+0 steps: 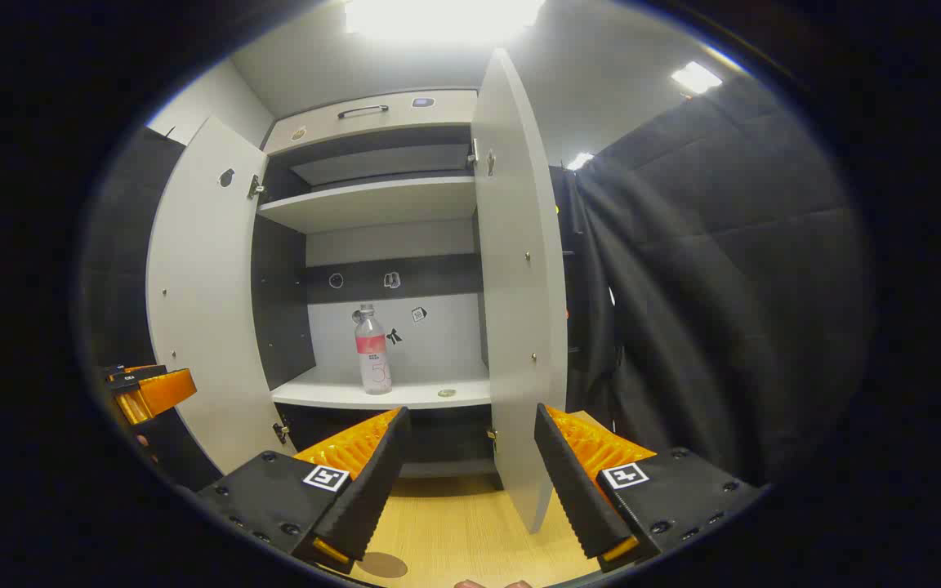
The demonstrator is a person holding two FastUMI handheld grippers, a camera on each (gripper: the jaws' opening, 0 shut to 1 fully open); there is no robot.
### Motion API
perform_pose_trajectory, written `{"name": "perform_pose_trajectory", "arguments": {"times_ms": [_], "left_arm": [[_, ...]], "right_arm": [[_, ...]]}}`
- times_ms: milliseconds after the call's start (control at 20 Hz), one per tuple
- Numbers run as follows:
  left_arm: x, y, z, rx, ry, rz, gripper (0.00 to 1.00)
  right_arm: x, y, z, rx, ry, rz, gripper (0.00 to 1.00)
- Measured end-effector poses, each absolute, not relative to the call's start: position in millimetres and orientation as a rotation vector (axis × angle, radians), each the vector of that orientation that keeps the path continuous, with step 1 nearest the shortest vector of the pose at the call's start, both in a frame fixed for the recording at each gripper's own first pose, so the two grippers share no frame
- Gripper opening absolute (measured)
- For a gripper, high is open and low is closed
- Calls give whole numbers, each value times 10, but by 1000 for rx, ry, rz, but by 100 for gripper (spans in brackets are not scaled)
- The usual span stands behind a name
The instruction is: Grasp the bottle in the cabinet with the left hand and place it on the coaster, then close the right door with the right hand and the left door with the left hand.
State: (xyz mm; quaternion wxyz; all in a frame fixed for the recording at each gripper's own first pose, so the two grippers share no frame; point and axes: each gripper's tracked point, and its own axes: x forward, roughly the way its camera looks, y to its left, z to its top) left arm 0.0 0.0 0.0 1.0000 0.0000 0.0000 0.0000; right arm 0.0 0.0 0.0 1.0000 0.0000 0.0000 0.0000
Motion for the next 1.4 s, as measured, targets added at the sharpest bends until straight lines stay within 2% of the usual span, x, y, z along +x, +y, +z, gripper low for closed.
{"name": "perform_pose_trajectory", "arguments": {"times_ms": [900,1200,1250,1400], "left_arm": [[-122,32,-86,-13,17,-10,94],[196,-162,-70,-18,19,-54,94],[250,-197,-69,-20,24,-60,99],[498,-280,-100,-38,42,-81,94]], "right_arm": [[-58,280,23,22,-5,47,96],[-100,30,59,6,-4,-22,96],[-106,-29,68,1,-1,-39,96],[-149,-279,133,-20,-14,-92,96]]}}
